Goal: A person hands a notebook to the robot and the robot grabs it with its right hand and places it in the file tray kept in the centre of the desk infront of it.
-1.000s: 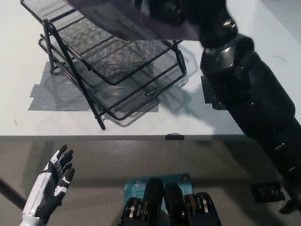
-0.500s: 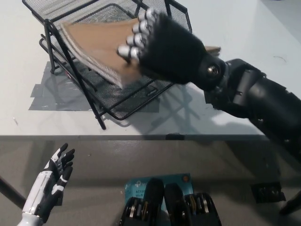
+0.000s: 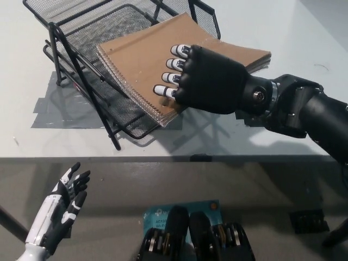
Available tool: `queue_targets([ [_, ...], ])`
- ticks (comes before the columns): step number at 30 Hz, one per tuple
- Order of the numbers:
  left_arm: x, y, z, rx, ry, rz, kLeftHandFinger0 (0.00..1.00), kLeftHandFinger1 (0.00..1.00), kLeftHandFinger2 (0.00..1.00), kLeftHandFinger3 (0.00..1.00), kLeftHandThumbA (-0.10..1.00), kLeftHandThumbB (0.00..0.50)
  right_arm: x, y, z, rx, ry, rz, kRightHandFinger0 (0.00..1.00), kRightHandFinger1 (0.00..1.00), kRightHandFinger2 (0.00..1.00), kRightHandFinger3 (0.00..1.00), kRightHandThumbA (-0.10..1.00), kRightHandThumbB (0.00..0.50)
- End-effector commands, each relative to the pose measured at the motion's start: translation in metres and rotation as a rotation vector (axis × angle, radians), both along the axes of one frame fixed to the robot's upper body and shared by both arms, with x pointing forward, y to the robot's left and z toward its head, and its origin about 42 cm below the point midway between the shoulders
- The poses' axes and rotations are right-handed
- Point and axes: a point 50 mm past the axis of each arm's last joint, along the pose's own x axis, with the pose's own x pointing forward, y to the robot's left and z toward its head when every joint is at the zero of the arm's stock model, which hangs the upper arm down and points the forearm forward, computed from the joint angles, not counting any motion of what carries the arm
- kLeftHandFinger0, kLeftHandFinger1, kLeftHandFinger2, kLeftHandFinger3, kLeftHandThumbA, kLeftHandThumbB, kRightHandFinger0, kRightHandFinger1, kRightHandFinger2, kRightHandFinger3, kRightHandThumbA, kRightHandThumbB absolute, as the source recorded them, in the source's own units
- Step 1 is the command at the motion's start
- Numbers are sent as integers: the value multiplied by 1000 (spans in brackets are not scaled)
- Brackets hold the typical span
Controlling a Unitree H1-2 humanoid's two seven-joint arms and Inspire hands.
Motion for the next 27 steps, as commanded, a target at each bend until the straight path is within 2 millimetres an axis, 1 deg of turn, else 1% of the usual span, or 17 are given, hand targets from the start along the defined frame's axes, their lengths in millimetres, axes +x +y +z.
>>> queue_targets([
  [1, 4, 2, 12, 31, -43, -23, 943, 918, 899, 1000, 805, 343, 4, -7, 25, 13, -94, 29, 0, 0, 0, 0, 709, 72],
  [5, 4, 3, 12, 43, -50, -25, 918, 906, 884, 1000, 816, 341, 9, -4, 25, 23, -98, 31, 0, 0, 0, 0, 712, 46],
  [6, 4, 2, 12, 47, -47, -27, 907, 901, 878, 1000, 819, 350, 11, 1, 25, 27, -91, 33, 0, 0, 0, 0, 729, 28],
  [10, 4, 2, 11, 45, -42, -33, 903, 899, 873, 1000, 818, 358, 14, 9, 25, 28, -93, 30, 0, 0, 0, 35, 750, 32],
  [11, 4, 2, 10, 43, -42, -37, 899, 897, 872, 1000, 804, 344, 18, 17, 26, 27, -97, 31, 0, 0, 10, 56, 716, 25],
  [12, 4, 2, 10, 42, -42, -38, 897, 897, 871, 1000, 801, 343, 19, 21, 27, 29, -99, 32, 0, 0, 2, 22, 720, 33],
  [13, 4, 1, 10, 40, -42, -38, 892, 897, 870, 1000, 795, 340, 21, 26, 28, 34, -95, 34, 0, 0, 0, 4, 730, 39],
  [14, 4, 1, 10, 41, -41, -37, 891, 897, 869, 1000, 794, 339, 22, 31, 30, 36, -93, 29, 0, 0, 0, 2, 746, 22],
  [15, 4, 0, 10, 42, -41, -37, 890, 898, 869, 1000, 794, 339, 23, 34, 32, 36, -91, 25, 0, 0, 0, 0, 767, 23],
  [16, 4, 0, 10, 47, -42, -35, 882, 896, 867, 1000, 795, 330, 26, 40, 36, 33, -107, 3, 0, 0, 0, 0, 830, 12],
  [17, 4, 0, 10, 50, -41, -35, 879, 896, 867, 1000, 796, 330, 27, 43, 38, 33, -115, -2, 0, 0, 0, 0, 844, 15],
  [18, 5, -1, 10, 57, -45, -37, 868, 893, 867, 1000, 790, 313, 31, 52, 45, 42, -131, -1, 0, 0, 0, 124, 837, 17],
  [19, 5, -1, 10, 58, -49, -39, 864, 892, 866, 1000, 788, 311, 33, 55, 47, 44, -137, 0, 0, 0, 0, 149, 833, 19],
  [20, 5, -1, 11, 58, -50, -38, 860, 891, 865, 1000, 793, 325, 35, 59, 51, 47, -145, 4, 0, 0, 0, 140, 831, 18],
  [22, 6, -2, 12, 57, -48, -36, 852, 888, 863, 1000, 805, 348, 39, 66, 56, 51, -153, 8, 0, 0, 0, 28, 836, 14],
  [24, 6, -3, 12, 56, -47, -35, 842, 882, 858, 1000, 800, 363, 41, 72, 61, 60, -150, 10, 0, 0, 0, 0, 884, 8],
  [27, 8, -4, 13, 52, -51, -41, 837, 878, 854, 1000, 794, 361, 43, 76, 64, 57, -150, 7, 0, 0, 0, 0, 894, 23],
])
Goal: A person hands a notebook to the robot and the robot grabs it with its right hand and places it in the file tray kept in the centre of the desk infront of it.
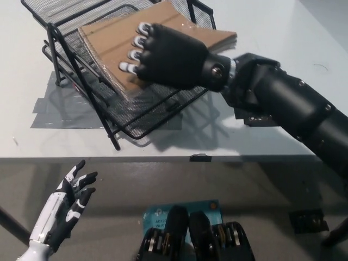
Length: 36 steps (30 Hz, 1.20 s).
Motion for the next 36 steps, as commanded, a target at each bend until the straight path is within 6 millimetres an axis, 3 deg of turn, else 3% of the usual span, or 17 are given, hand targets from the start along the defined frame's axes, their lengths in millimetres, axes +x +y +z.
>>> queue_targets([
  [1, 4, 1, 11, 27, -44, -27, 837, 876, 851, 1000, 792, 361, 1, 20, 51, 74, -137, 45, 0, 0, 0, 0, 909, 28],
  [8, 4, 0, 13, 37, -51, -32, 822, 863, 836, 1000, 806, 367, 2, 24, 57, 61, -149, 49, 0, 0, 0, 0, 899, 47],
  [10, 5, 1, 14, 38, -46, -35, 822, 866, 838, 1000, 803, 381, 4, 21, 60, 53, -150, 34, 0, 0, 0, 2, 940, 39],
  [16, 5, 0, 12, 44, -41, -37, 823, 876, 835, 1000, 817, 408, 19, 5, 50, 68, -153, 7, 0, 0, 0, 0, 871, 41],
  [17, 6, 0, 13, 47, -41, -40, 821, 878, 836, 1000, 818, 406, 22, 2, 48, 61, -151, -1, 0, 0, 0, 45, 872, 22],
  [20, 6, -2, 13, 60, -50, -47, 815, 882, 835, 1000, 821, 402, 35, -8, 41, 51, -147, -36, 0, 0, 0, 1, 838, 44],
  [29, 8, -3, 15, 68, -39, -57, 817, 892, 840, 1000, 821, 413, 53, -28, 39, 55, -157, -104, 0, 0, 3, 0, 712, 73],
  [34, 8, -4, 15, 77, -53, -67, 803, 885, 842, 1000, 812, 392, 54, -26, 40, 62, -157, -99, 0, 0, 9, 0, 749, 73],
  [36, 8, -5, 15, 75, -54, -67, 797, 882, 835, 1000, 803, 407, 52, -23, 42, 71, -153, -87, 0, 0, 4, 0, 815, 32],
])
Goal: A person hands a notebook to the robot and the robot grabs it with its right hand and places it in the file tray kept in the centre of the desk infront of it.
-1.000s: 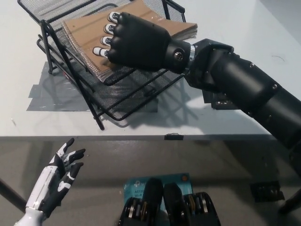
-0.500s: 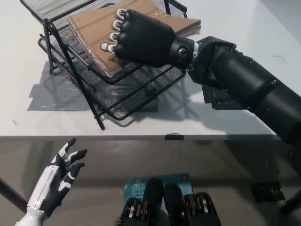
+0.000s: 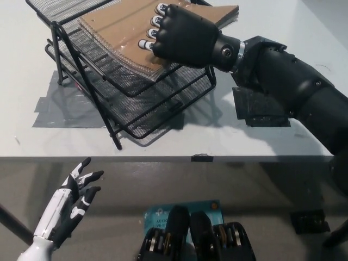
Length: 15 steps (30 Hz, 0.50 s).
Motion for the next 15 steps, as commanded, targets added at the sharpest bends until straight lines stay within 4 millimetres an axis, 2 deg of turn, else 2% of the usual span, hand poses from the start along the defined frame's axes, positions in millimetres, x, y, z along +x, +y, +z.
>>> queue_targets([
  [1, 2, -1, 12, 39, -44, -44, 797, 882, 835, 1000, 803, 407, 2, 7, 52, 78, -135, 21, 0, 0, 4, 0, 815, 32],
  [7, 3, -2, 12, 39, -50, -52, 795, 886, 827, 1000, 792, 397, -5, 24, 64, 120, -128, 78, 0, 0, 0, 0, 940, 27],
  [11, 4, -4, 12, 38, -52, -58, 794, 885, 826, 1000, 788, 392, -6, 32, 65, 133, -105, 97, 0, 0, 21, 0, 955, 36],
  [12, 4, -5, 12, 40, -53, -60, 797, 884, 825, 1000, 785, 385, -7, 39, 65, 135, -98, 100, 0, 0, 55, 2, 913, 73],
  [15, 4, -5, 12, 41, -54, -61, 798, 883, 825, 1000, 784, 377, -8, 46, 63, 139, -86, 93, 0, 0, 85, 0, 881, 88],
])
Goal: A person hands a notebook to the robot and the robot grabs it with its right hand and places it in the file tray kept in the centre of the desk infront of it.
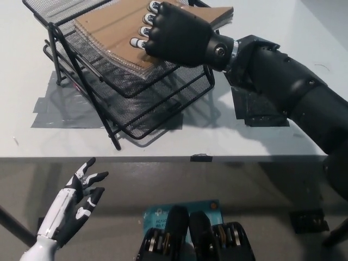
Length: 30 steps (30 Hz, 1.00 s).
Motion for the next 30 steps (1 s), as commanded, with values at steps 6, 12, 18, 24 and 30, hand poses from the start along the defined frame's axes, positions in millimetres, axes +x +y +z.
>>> queue_targets([
  [6, 3, 0, 14, 37, -60, -40, 795, 872, 823, 1000, 788, 370, 0, 40, 54, 120, -80, 35, 0, 0, 98, 3, 907, 61],
  [12, 3, -1, 16, 34, -69, -41, 791, 873, 818, 1000, 774, 364, 4, 42, 53, 118, -61, -1, 0, 0, 120, 4, 896, 59],
  [18, 3, 0, 18, 38, -81, -45, 783, 863, 809, 1000, 791, 361, 10, 36, 50, 118, -53, -60, 0, 0, 128, 0, 947, 41],
  [24, 3, -1, 20, 37, -80, -47, 778, 862, 808, 1000, 787, 364, 26, 28, 52, 118, 170, -288, 22, 74, 418, 193, 1000, 121],
  [30, 7, -2, 24, 39, -85, -53, 776, 864, 808, 1000, 790, 377, 25, 27, 82, 200, 862, -439, 935, 983, 1000, 940, 1000, 347],
])
